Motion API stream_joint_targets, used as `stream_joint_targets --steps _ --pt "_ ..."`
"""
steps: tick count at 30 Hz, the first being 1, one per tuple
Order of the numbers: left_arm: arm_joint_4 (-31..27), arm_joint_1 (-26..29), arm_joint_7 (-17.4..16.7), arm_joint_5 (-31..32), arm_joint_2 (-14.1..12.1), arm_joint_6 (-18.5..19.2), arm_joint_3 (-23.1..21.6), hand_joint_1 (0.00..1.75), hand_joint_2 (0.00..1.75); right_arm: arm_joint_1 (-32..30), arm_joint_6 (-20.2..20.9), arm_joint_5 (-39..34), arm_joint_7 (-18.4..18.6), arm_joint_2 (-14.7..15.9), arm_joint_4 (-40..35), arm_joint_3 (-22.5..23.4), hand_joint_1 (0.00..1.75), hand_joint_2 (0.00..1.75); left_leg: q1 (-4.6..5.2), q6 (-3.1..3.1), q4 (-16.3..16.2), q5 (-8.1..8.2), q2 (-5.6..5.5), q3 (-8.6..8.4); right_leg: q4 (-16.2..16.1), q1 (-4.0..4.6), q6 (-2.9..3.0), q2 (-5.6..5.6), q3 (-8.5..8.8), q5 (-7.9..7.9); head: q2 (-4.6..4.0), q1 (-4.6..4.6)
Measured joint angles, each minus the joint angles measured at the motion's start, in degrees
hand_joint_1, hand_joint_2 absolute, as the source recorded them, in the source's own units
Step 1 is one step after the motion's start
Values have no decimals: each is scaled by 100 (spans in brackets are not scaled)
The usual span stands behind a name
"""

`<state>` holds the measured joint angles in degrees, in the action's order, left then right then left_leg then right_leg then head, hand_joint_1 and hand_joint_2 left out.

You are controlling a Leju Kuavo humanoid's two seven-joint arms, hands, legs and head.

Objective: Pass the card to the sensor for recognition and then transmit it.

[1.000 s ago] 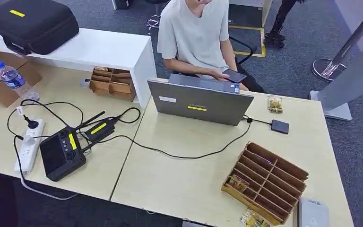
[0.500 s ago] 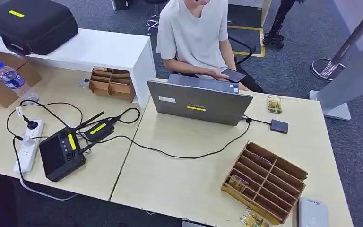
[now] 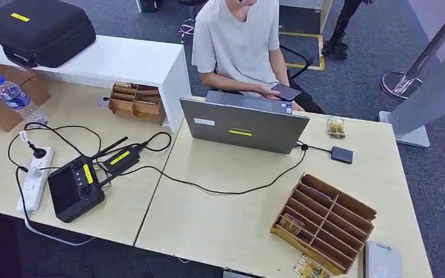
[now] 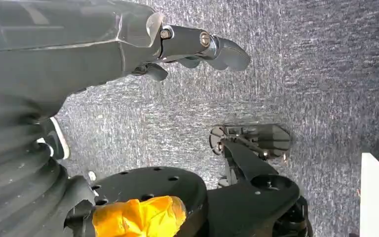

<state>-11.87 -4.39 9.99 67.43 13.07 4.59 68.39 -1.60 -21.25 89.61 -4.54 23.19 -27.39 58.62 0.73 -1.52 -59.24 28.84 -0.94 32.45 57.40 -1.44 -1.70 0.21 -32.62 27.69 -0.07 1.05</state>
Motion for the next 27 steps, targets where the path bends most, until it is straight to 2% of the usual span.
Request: stream_joint_targets --steps 3,14,15,19,20,27 --pt "-2 -2 -46 4 -2 -53 7 0 175 56 29 -4 -57 -138 140 85 0 175 -1 0 0 0 0 0 0 1 0 0 0 0 0 0" --pt "-2 -15 -153 0 37 -249 15 0 175 163 81 2 238 -1187 798 87 0 175 -12 2 1 -1 -1 -1 2 11 9 -1 3 5 0 0" --pt "-2 -15 -153 -9 48 -251 20 0 0 163 105 0 279 -1262 841 53 0 175 -12 2 1 -1 -2 0 2 11 9 -1 3 5 0 -2" --pt "-2 -20 -153 -33 57 -293 65 0 0 166 164 2 330 -1530 971 -6 0 175 -11 2 2 -1 -1 -1 2 10 10 -1 4 6 0 -5" --pt "-2 -24 -153 -35 55 -304 70 0 175 170 173 2 334 -1585 997 -22 0 175 -12 2 2 -1 -1 -1 3 11 10 -1 4 6 0 6" --pt "-2 -48 -271 -63 63 -422 120 0 175 192 492 0 389 -2072 1148 -57 0 175 -19 7 2 0 -1 -1 3 16 13 -1 4 7 0 0"
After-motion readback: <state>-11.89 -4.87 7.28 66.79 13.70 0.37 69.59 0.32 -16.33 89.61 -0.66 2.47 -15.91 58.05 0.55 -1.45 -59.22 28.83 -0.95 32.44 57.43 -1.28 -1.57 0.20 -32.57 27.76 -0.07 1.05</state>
